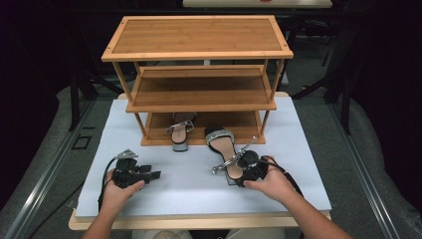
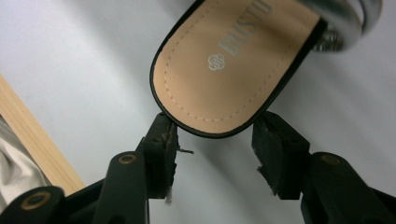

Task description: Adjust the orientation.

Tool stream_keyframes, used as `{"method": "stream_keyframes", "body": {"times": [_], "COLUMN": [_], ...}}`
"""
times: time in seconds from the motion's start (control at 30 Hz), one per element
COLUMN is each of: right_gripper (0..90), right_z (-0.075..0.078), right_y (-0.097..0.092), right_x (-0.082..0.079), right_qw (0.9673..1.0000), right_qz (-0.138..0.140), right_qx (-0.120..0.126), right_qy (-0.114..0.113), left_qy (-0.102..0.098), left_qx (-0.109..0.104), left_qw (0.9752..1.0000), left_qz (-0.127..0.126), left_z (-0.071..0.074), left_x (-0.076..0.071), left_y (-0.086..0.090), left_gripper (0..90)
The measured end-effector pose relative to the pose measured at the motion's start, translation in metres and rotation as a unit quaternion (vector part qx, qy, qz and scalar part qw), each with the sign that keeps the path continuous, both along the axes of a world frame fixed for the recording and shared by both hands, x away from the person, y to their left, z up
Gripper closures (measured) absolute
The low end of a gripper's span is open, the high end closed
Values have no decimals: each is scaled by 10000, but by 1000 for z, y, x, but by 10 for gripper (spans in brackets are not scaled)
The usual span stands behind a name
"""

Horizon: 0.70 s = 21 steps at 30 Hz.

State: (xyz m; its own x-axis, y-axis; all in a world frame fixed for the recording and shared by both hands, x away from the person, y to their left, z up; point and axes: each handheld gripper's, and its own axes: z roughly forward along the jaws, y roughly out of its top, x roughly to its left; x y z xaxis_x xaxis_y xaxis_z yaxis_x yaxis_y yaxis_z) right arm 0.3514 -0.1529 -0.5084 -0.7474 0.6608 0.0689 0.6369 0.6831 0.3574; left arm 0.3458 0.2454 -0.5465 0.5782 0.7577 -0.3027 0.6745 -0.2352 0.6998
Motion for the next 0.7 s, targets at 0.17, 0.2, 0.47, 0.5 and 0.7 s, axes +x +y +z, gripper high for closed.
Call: {"method": "stream_keyframes", "body": {"times": [0.17, 0.2, 0.47, 0.5, 0.7], "right_gripper": [348, 332, 283, 272, 259], "right_z": [-7, -10, -20, -22, -23], "right_y": [12, 11, 6, 6, 12], "right_x": [-1, 1, 7, 8, 7], "right_qw": [9995, 9994, 9980, 9969, 9965], "right_qz": [-94, -110, 145, 200, 259], "right_qx": [104, 187, 538, 694, 681], "right_qy": [-278, -253, -304, -312, -411], "left_qy": [-5, -5, 14, 14, 13], "left_qx": [11, 7, 9, 6, 6], "left_qw": [10000, 10000, 10000, 10000, 10000], "left_qz": [-7, -3, -17, -16, -1], "left_z": [0, 1, 0, 0, -1], "left_x": [0, 0, 0, 0, 1], "left_y": [0, 1, 0, 0, 1], "left_gripper": [425, 425, 424, 425, 425]}}
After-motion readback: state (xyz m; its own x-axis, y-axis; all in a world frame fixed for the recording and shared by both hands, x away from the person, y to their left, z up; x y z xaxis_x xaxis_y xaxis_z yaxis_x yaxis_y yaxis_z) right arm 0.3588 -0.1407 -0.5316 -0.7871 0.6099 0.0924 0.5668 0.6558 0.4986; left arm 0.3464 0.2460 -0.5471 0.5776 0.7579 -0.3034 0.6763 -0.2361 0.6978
